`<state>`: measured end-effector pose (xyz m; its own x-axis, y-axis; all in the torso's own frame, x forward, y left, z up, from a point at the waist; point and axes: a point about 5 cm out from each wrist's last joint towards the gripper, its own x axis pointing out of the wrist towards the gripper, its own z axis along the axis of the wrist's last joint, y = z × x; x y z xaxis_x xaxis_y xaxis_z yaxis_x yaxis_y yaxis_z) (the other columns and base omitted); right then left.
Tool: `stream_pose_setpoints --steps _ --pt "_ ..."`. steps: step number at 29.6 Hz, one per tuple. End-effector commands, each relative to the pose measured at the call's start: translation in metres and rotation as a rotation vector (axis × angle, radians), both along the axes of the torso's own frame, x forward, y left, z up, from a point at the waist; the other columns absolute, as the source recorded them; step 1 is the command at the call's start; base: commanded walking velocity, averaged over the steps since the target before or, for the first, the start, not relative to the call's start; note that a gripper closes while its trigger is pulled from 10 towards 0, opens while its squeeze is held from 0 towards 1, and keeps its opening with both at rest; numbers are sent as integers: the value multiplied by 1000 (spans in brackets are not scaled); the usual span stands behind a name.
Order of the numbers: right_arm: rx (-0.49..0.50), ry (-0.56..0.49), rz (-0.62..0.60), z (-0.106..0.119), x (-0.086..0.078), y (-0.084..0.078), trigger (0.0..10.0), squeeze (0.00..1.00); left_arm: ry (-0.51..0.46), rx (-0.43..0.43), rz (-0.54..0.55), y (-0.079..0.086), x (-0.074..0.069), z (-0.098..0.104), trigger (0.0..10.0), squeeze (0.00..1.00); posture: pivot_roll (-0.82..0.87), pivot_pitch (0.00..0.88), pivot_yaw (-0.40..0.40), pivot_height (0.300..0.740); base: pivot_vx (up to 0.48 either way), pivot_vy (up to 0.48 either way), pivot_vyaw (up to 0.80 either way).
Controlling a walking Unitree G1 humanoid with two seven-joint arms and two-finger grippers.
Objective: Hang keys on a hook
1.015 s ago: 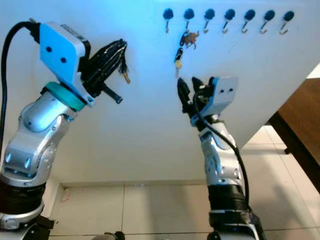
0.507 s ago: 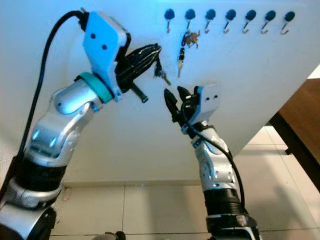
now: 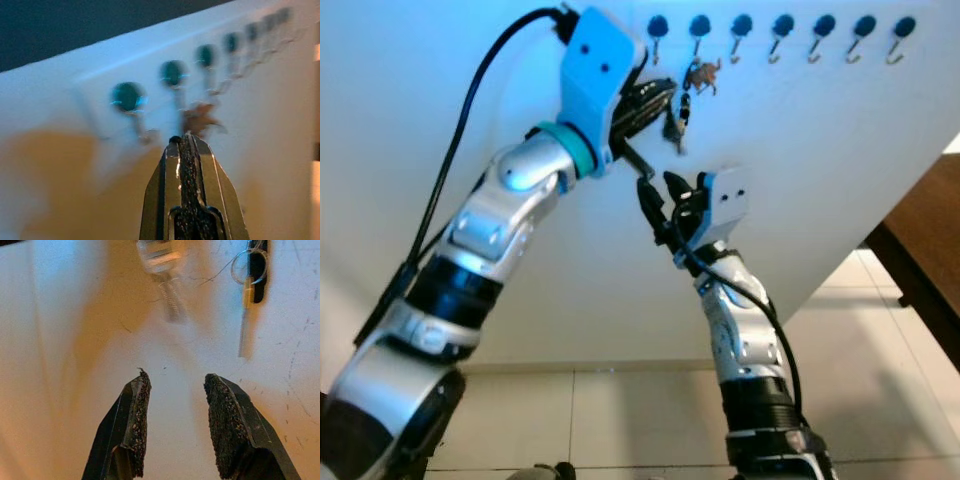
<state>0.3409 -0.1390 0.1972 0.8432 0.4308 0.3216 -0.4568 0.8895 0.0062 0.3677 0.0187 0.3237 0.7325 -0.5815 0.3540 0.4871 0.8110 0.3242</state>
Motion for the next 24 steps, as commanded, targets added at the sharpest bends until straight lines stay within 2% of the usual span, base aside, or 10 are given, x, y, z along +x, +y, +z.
stream_pose_setpoints --steps 1,2,7,14,16,18,19,21,23,24 --pt "-6 2 12 -1 -2 4 10000 0 -15 -16 40 6 4 3 10000 0 42 22 135 740 0 0 0" --pt "-3 -4 16 1 -2 5 10000 0 -47 -40 96 13 12 14 10000 0 41 27 136 740 0 0 0" --pt "-3 -3 20 0 -2 6 10000 0 -92 -53 119 18 15 26 10000 0 47 38 135 740 0 0 0" --pt "-2 -3 25 1 -2 8 10000 0 -110 -51 117 18 16 30 10000 0 44 40 136 740 0 0 0" --pt "-1 -3 23 1 -2 7 10000 0 -119 -14 42 17 11 26 10000 0 48 45 135 740 0 0 0" --pt "-1 -3 23 1 -2 7 10000 0 -119 -14 42 17 11 26 10000 0 48 45 135 740 0 0 0" --pt "-1 -2 22 1 -2 6 10000 0 -123 7 -4 16 8 23 10000 0 50 45 135 740 0 0 0" --pt "-1 -2 22 1 -2 6 10000 0 -123 7 -4 16 8 23 10000 0 50 45 135 740 0 0 0" --pt "-2 -1 22 2 -1 7 10000 0 -132 43 -76 11 3 16 10000 0 52 43 132 740 0 0 0" --pt "-2 -1 22 2 -1 7 10000 0 -132 43 -76 11 3 16 10000 0 52 43 132 740 0 0 0"
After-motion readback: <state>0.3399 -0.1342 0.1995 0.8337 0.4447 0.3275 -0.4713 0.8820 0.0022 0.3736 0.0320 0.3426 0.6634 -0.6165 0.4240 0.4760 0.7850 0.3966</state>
